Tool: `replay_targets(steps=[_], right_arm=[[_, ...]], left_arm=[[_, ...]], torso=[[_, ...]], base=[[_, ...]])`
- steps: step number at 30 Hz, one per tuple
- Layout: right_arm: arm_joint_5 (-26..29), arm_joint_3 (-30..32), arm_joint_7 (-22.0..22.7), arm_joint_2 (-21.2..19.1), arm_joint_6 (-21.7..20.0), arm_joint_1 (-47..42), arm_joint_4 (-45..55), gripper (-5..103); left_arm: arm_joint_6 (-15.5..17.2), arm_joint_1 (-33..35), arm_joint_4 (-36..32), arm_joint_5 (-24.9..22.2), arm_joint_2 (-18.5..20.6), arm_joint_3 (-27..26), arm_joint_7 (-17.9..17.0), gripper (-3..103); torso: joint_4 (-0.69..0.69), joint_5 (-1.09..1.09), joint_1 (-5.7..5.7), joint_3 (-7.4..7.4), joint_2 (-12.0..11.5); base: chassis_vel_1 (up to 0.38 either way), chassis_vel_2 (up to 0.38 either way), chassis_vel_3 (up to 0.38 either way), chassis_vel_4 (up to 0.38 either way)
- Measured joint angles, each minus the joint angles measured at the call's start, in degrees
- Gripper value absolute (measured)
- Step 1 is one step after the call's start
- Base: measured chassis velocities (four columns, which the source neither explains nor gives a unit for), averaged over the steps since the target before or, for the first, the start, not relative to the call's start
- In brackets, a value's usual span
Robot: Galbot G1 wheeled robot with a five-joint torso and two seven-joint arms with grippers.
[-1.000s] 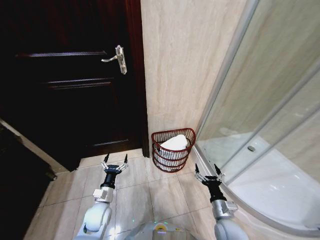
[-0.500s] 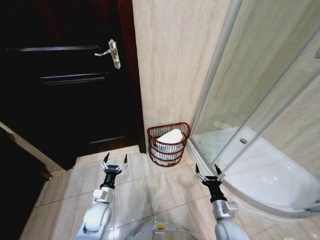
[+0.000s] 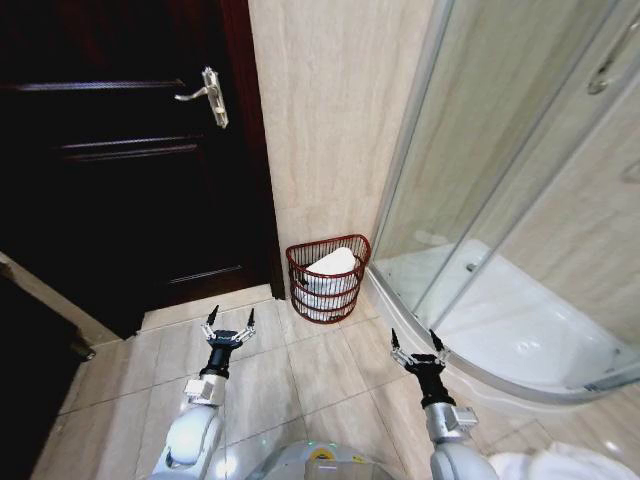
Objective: Discard the used towel into the hamper.
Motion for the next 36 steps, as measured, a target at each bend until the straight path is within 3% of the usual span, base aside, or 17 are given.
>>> replay_targets(steps=[36], right_arm=[[0.2, 0.0, 0.5, 0.4, 2.4, -0.8, -0.9, 100]], left_arm=[[-1.2, 0.6, -0.1, 0.3, -0.1, -0.3, 0.1, 100]], torso=[[0.00, 0.00, -2.41, -5.52, -7.9]], base=[[-0.005, -0.033, -0.030, -0.006]])
